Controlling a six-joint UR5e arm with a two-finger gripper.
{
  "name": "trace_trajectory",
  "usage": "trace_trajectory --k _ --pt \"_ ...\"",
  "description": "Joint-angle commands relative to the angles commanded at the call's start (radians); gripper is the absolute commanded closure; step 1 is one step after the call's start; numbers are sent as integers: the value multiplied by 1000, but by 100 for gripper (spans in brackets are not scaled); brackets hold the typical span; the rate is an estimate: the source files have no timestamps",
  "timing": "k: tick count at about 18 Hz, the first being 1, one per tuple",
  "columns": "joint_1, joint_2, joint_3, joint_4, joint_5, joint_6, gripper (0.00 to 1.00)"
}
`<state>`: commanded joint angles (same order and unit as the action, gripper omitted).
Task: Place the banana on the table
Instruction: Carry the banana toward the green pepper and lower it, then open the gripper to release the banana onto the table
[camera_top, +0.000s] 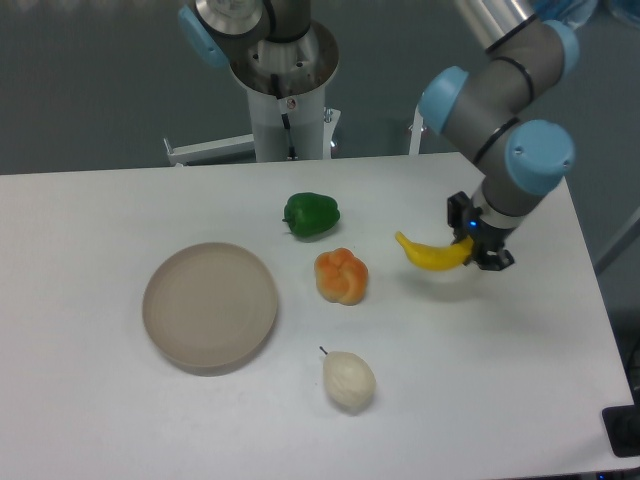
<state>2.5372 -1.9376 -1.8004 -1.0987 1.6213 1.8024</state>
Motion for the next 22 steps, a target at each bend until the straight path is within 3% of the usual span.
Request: trace_trajectory --k 3,6,13,15,17,19,22 --pt "-2 23 -76 48 31 2 70" --pt "-8 32 -103 51 32 -17 69" --pt "-9 26 -109 53 31 -31 57" --pt "-11 25 -108 53 31 -31 44" --pt "-9 25 -106 53 31 -31 16" --pt "-9 25 -96 53 29 -31 2" --pt "-6 26 -48 46 23 -29 0"
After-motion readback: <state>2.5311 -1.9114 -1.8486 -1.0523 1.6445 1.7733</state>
